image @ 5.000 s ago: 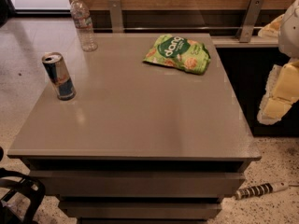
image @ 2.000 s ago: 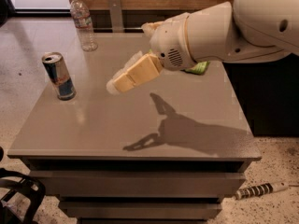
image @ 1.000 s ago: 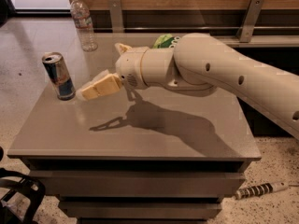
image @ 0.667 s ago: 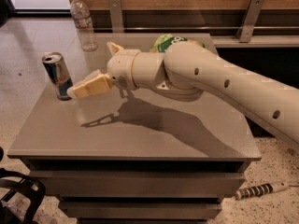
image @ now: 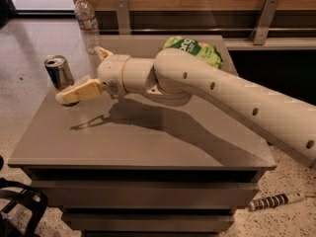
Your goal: Knock redbull can over
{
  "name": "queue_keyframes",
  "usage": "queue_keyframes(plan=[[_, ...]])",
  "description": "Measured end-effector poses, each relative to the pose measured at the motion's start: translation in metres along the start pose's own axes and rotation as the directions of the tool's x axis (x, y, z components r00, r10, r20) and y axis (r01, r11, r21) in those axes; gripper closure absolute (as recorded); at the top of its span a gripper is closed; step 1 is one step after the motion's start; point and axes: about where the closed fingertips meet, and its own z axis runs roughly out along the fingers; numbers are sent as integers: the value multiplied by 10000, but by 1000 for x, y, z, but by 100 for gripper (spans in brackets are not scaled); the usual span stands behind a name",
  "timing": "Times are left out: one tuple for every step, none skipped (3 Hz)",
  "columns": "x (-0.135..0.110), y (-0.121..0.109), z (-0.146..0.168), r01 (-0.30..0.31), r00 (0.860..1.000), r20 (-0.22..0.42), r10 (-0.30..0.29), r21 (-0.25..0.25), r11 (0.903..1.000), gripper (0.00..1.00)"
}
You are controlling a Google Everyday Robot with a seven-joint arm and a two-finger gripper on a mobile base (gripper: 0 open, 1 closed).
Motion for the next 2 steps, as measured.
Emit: queue_keyframes(plan=[[10, 6, 21, -272, 9996, 0, 273, -471, 9985, 0], [16, 12, 39, -432, 9991, 9, 434, -800, 9959, 0]])
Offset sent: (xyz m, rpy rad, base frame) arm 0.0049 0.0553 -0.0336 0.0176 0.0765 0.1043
